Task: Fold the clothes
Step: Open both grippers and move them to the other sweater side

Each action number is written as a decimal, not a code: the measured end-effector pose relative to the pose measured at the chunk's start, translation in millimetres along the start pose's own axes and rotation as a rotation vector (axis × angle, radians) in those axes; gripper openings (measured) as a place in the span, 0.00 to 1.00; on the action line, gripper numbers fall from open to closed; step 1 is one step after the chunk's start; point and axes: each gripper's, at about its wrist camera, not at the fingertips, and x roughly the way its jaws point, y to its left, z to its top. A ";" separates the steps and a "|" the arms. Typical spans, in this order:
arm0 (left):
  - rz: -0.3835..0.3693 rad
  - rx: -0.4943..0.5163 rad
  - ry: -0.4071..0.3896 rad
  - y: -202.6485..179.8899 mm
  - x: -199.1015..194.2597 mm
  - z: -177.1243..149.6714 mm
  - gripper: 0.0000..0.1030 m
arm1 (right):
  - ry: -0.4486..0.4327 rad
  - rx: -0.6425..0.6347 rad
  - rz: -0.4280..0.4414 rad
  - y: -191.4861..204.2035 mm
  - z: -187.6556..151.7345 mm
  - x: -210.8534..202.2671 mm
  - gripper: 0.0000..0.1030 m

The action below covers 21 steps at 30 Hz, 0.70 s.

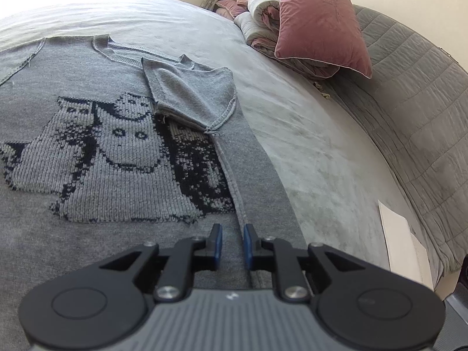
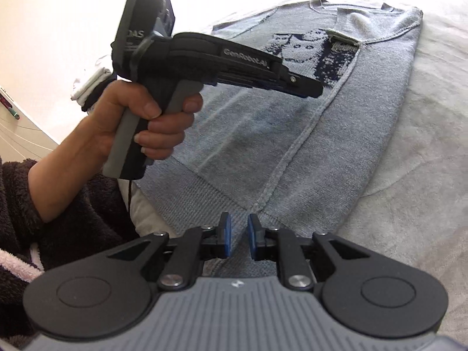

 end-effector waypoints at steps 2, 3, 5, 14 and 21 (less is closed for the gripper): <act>-0.001 -0.007 -0.012 2.5 -5.7 1.8 0.16 | 0.008 -0.019 0.003 2.6 2.3 2.0 0.18; -0.002 -0.009 -0.018 3.6 -8.8 2.6 0.16 | -0.003 -0.029 0.007 5.1 5.0 0.6 0.18; 0.003 -0.012 -0.036 7.2 -15.7 4.3 0.18 | -0.029 -0.041 0.020 8.8 10.9 -2.5 0.18; 0.087 -0.138 -0.113 53.2 -53.9 10.6 0.28 | -0.070 -0.015 0.024 9.7 41.5 10.9 0.19; 0.295 -0.250 -0.198 121.3 -96.7 47.4 0.41 | -0.066 -0.003 -0.014 9.0 91.0 18.4 0.34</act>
